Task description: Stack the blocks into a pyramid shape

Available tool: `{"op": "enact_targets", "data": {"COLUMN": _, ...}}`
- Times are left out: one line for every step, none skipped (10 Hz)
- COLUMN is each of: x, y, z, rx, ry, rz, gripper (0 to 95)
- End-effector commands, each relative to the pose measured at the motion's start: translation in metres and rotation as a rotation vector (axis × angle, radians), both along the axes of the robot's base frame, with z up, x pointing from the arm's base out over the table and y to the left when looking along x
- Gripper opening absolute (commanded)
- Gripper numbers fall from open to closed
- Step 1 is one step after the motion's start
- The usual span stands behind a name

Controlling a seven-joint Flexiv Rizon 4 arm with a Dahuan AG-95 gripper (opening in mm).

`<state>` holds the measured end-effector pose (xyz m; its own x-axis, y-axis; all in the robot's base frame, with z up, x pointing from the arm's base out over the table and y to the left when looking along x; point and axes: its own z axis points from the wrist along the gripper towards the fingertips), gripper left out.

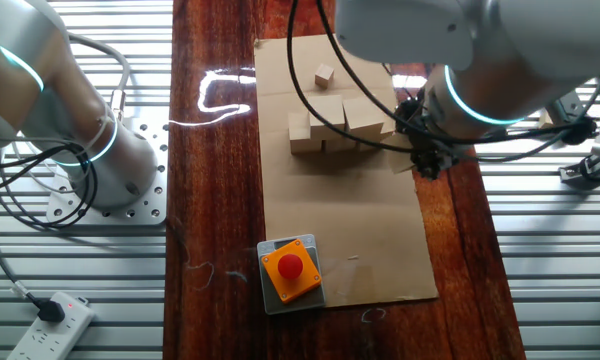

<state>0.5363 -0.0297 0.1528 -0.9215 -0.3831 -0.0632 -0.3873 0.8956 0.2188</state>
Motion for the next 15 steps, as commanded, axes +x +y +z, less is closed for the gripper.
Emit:
{"op": "enact_targets", "data": {"x": 0.0001, "y": 0.0002, "z": 0.0007, "rx": 0.001, "ry": 0.001, "rz": -0.001, "gripper": 0.0}}
{"op": "enact_targets", "data": {"x": 0.0003, "y": 0.0001, "z": 0.0013, "rx": 0.0, "ry": 0.005, "rz": -0.008, "gripper": 0.0}}
{"op": "enact_targets", "data": {"x": 0.0008, "y": -0.0005, "z": 0.0048, "rx": -0.003, "ry": 0.012, "rz": -0.013, "gripper": 0.0}}
{"op": "enact_targets", "data": {"x": 0.0011, "y": -0.0011, "z": 0.0083, "rx": -0.007, "ry": 0.017, "rz": -0.014, "gripper": 0.0}}
{"op": "enact_targets", "data": {"x": 0.0012, "y": -0.0012, "z": 0.0092, "rx": -0.01, "ry": 0.019, "rz": -0.015, "gripper": 0.0}}
{"op": "enact_targets", "data": {"x": 0.0012, "y": -0.0012, "z": 0.0092, "rx": -0.009, "ry": 0.02, "rz": -0.016, "gripper": 0.0}}
{"op": "enact_targets", "data": {"x": 0.0012, "y": -0.0012, "z": 0.0092, "rx": -0.009, "ry": 0.02, "rz": -0.014, "gripper": 0.0}}
{"op": "enact_targets", "data": {"x": 0.0012, "y": -0.0012, "z": 0.0092, "rx": -0.009, "ry": 0.019, "rz": -0.012, "gripper": 0.0}}
{"op": "enact_targets", "data": {"x": 0.0012, "y": -0.0012, "z": 0.0092, "rx": -0.009, "ry": 0.019, "rz": -0.013, "gripper": 0.0}}
{"op": "enact_targets", "data": {"x": 0.0012, "y": -0.0012, "z": 0.0092, "rx": -0.008, "ry": 0.018, "rz": -0.013, "gripper": 0.0}}
{"op": "enact_targets", "data": {"x": 0.0012, "y": -0.0012, "z": 0.0092, "rx": -0.007, "ry": 0.019, "rz": -0.012, "gripper": 0.0}}
{"op": "enact_targets", "data": {"x": 0.0012, "y": -0.0012, "z": 0.0092, "rx": -0.002, "ry": 0.018, "rz": -0.005, "gripper": 0.0}}
{"op": "enact_targets", "data": {"x": 0.0012, "y": -0.0012, "z": 0.0092, "rx": 0.0, "ry": 0.017, "rz": 0.0, "gripper": 0.0}}
{"op": "enact_targets", "data": {"x": 0.0012, "y": -0.0012, "z": 0.0092, "rx": 0.003, "ry": 0.016, "rz": 0.008, "gripper": 0.0}}
{"op": "enact_targets", "data": {"x": 0.0012, "y": -0.0012, "z": 0.0092, "rx": 0.004, "ry": 0.017, "rz": 0.013, "gripper": 0.0}}
